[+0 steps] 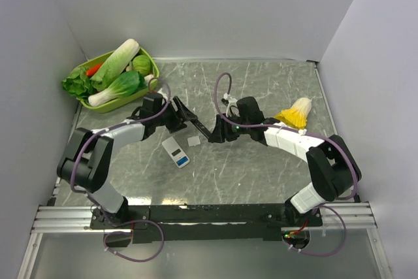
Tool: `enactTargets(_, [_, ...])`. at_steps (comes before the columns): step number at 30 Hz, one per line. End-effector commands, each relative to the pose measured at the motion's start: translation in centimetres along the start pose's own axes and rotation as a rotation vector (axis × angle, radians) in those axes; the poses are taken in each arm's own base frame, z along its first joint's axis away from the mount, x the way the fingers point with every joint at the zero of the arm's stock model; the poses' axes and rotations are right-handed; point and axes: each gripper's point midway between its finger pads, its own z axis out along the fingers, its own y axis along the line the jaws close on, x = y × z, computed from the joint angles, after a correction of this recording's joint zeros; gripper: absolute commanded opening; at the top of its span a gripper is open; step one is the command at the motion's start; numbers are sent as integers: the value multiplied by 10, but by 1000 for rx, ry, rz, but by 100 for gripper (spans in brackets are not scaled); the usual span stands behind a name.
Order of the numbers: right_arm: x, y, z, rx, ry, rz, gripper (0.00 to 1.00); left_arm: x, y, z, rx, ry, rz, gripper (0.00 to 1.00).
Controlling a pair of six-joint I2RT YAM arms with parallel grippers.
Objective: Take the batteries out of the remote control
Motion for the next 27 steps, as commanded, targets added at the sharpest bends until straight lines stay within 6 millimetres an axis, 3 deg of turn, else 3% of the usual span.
enactTargets(1, [-16,33,-8,-130,-78,-10,23,-4,-21,12,56,1,3,71])
enactTargets(3, [-15,36,-8,-144,-75,-10,23,-2,-18,16,55,13,-15,66])
enactTargets(7, [-11,28,-5,-85,-64,-37,27,2,-21,19,78,33,-28,21])
enactTargets(10, [-11,19,-5,4,-58,-89,37,3,-21,18,76,41,-41,2])
enactTargets(14, [-12,11,-3,233,-44,-283,61,7,-18,19,38,76,-81,1])
enactTargets(19, [-21,10,-2,413,-50,-431,74,3,-15,22,-35,77,-78,1])
enactTargets(24, [-19,10,6,566,-20,-544,75,0,-20,18,-42,68,-91,1])
enactTargets(27, [-13,11,14,604,10,-579,66,-1,-25,16,-34,74,-94,1])
